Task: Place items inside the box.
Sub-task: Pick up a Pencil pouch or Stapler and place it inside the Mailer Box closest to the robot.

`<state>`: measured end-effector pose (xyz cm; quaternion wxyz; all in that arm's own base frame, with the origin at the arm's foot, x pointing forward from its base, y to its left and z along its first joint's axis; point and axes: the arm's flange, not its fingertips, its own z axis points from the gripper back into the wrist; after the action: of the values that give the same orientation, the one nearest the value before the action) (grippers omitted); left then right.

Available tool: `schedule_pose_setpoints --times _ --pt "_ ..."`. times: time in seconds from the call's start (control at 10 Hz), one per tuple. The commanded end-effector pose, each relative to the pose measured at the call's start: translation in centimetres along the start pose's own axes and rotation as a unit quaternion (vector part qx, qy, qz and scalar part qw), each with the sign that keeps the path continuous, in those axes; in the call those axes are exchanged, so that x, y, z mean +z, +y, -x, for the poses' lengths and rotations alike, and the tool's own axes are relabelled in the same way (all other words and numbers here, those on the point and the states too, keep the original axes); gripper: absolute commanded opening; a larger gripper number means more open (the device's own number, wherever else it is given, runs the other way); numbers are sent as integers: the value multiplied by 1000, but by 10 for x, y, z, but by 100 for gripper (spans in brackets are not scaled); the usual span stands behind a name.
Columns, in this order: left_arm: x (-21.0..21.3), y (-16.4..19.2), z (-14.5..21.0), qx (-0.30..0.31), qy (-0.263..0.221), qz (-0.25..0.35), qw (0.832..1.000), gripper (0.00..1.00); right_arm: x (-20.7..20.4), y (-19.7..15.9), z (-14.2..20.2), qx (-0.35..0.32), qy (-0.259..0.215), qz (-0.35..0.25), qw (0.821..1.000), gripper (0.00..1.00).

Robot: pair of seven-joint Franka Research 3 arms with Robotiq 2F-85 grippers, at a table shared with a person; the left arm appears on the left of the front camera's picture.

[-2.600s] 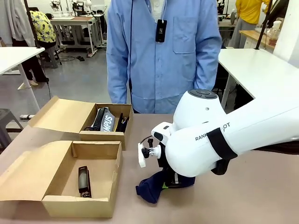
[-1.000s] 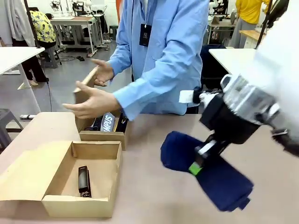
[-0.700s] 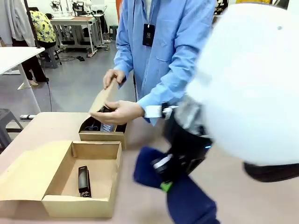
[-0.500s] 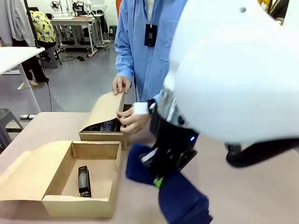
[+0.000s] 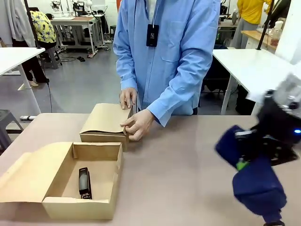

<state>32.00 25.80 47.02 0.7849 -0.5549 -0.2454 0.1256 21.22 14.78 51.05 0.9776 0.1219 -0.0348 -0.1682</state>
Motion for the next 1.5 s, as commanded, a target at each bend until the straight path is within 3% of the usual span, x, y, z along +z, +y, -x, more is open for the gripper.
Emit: schedule_pose_setpoints --times 0.0,0.1,0.3,0.4,0.6,0.8,1.0,1.2,1.3,1.4 --pt "0 -1 1 -10 -1 9 1000 100 -16 -17 11 -77 -41 15 996 7" --pt "0 -1 1 -10 -1 9 1000 100 0 0 0 0 0 0 1000 7" --pt "0 -1 1 -10 -1 9 1000 100 0 0 0 0 0 0 1000 7" --pt "0 -1 1 -10 -1 9 1000 100 6 -6 -5 -39 -20 4 999 7" --pt "0 -1 1 -10 -1 9 1000 100 -2 24 -11 -28 -22 -12 999 7" --pt "0 -1 1 -10 -1 9 1000 100 -22 86 -22 17 -11 -7 1000 7" --pt "0 -1 1 -10 -1 9 1000 100 -50 172 -25 32 34 -13 999 7" --pt "0 -1 1 -10 -1 9 1000 100 -80 265 3 7 7 -25 1000 7" --pt "0 -1 1 -10 -1 9 1000 100 -96 308 25 15 -46 -45 998 7" --pt "0 -1 1 -10 -1 9 1000 100 -113 335 42 19 -49 -55 997 7"
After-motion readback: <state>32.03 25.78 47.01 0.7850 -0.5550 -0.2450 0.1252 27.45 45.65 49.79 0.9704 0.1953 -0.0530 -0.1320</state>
